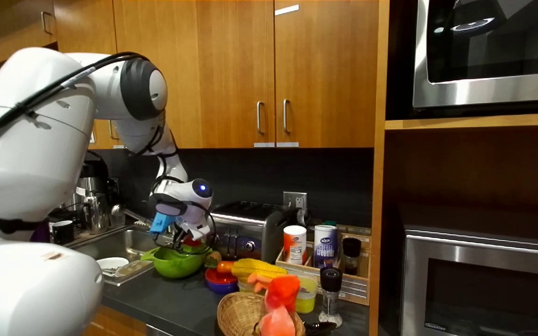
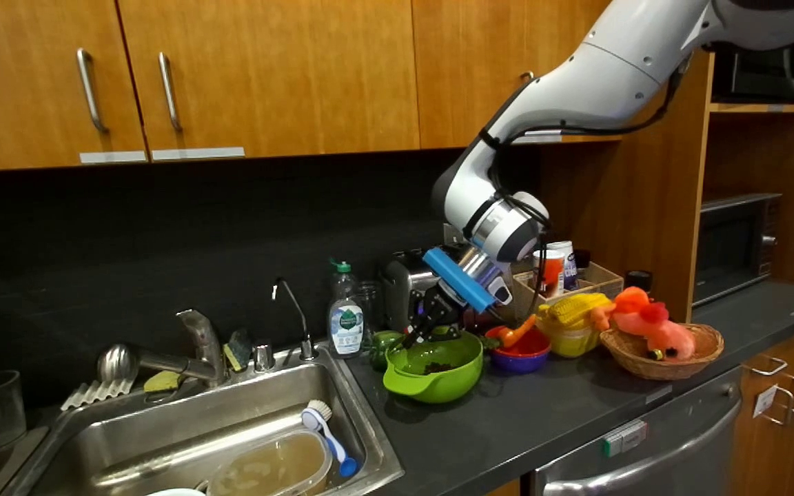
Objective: Lift the orange measuring spoon from the green bowl, use it to get some content from the green bowl and then put it back
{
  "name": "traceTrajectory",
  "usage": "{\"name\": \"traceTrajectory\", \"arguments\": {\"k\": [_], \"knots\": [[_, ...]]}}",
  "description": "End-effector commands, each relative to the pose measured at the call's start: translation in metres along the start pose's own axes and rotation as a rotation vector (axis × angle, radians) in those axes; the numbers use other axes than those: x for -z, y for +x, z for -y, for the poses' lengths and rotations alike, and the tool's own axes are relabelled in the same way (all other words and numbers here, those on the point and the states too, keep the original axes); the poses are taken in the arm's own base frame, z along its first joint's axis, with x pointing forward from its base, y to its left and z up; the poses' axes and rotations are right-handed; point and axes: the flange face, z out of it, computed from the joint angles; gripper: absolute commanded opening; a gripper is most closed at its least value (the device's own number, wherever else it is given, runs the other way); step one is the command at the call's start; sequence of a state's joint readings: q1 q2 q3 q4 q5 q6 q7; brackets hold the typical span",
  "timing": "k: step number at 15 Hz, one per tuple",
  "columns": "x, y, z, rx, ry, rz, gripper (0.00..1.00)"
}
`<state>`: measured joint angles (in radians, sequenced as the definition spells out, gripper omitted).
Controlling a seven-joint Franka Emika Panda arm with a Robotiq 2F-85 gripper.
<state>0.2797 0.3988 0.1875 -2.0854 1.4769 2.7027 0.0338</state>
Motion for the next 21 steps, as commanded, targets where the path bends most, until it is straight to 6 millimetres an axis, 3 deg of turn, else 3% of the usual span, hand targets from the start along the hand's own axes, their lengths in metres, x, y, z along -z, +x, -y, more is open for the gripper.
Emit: {"name": "traceTrajectory", "arguments": {"k": [1, 4, 7, 9, 11, 13, 17, 21], "knots": [[-0.011, 0.002, 0.025, 0.185, 0.071, 0.037, 0.33], [-0.016, -0.007, 0.029, 0.246, 0.091, 0.065, 0.52], [-0.019, -0.038, 0.009, 0.193, 0.083, 0.051, 0.74], [-0.017, -0.072, 0.007, 0.173, 0.127, -0.003, 0.87], [-0.018, -0.122, 0.023, 0.308, 0.153, -0.03, 0.99], [-0.018, -0.172, 0.035, 0.402, 0.163, -0.055, 1.0], [-0.004, -0.273, 0.031, 0.318, 0.142, -0.146, 1.0], [0.027, -0.327, 0.029, 0.197, 0.091, -0.354, 1.0]]}}
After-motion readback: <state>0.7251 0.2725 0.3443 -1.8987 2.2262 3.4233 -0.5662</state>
